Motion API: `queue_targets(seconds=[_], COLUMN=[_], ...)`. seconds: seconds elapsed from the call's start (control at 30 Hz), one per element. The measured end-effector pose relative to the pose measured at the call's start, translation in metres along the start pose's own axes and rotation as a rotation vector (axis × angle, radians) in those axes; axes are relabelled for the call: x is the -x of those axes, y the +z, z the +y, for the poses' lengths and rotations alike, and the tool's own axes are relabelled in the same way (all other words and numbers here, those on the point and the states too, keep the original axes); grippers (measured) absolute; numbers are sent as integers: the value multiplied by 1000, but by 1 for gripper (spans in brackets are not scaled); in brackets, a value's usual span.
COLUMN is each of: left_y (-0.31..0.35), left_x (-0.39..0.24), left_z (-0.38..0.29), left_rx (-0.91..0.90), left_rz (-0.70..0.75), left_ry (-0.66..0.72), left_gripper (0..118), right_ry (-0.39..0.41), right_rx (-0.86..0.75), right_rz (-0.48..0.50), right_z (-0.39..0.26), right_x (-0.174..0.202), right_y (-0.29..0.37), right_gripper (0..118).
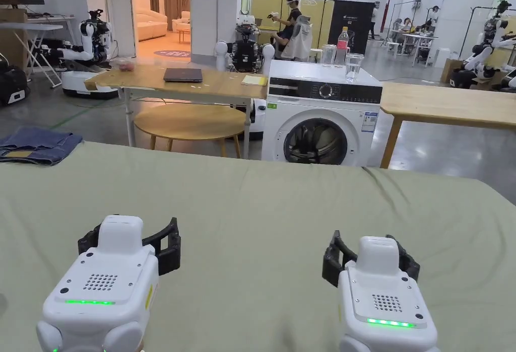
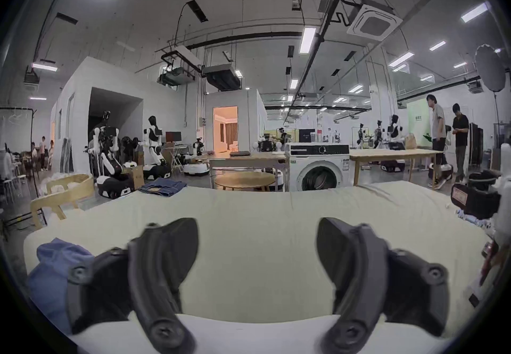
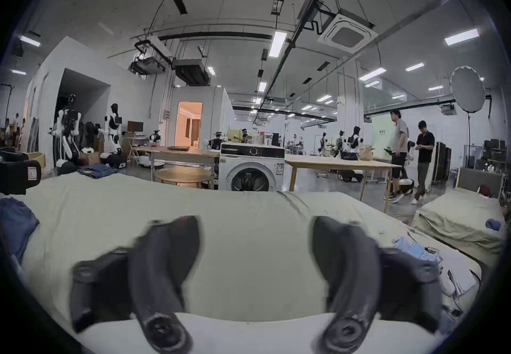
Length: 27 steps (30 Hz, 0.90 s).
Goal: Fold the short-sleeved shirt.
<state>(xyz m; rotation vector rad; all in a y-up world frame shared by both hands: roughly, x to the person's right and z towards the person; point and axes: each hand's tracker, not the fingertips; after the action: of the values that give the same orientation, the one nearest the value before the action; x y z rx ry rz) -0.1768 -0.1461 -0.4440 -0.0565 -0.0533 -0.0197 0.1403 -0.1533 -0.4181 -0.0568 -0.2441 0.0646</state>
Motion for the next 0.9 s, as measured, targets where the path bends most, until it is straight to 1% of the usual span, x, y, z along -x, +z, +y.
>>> queue_targets(seconds=[0.03, 0.07, 0.1, 0.13, 0.2, 0.27, 0.4, 0.47, 0.5, 0.57, 0.73, 0.9], left_y=[1, 0, 0, -1, 2, 4, 4, 9, 12, 18, 31, 36], left_x=[-1, -1, -3, -3, -5, -5, 3, 13, 18, 36, 94, 163], left_z=[0, -1, 0, 0, 0, 2, 7, 9, 10, 14, 15, 8], left_rx=[-5, -6, 5, 13, 0, -4, 26, 45, 49, 82, 201, 416], left_rz=[-4, 1, 11, 15, 18, 8, 19, 61, 60, 67, 151, 191], left_ry=[-4, -15, -27, -31, -34, -34, -48, -63, -56, -35, -4, 74], left_gripper=[68, 47, 16, 0, 0, 0, 0, 0, 0, 0, 0, 0], right_ry=[2, 3, -1, -7, -43, -12, -33, -41, -39, -26, -4, -2], right_rx=[0, 1, 3, 0, -7, -10, 7, 18, 17, 20, 24, 55], right_rz=[-3, -9, -14, -23, 19, -21, 3, 31, 46, 73, 185, 289], right_z=[2, 3, 4, 7, 10, 13, 20, 23, 25, 25, 27, 23], right_x=[1, 1, 2, 4, 1, 7, 14, 22, 27, 39, 82, 120], right_y=[2, 2, 3, 6, 10, 11, 12, 14, 15, 15, 22, 26], right_gripper=[57, 31, 6, 3, 0, 0, 0, 0, 0, 0, 0, 0])
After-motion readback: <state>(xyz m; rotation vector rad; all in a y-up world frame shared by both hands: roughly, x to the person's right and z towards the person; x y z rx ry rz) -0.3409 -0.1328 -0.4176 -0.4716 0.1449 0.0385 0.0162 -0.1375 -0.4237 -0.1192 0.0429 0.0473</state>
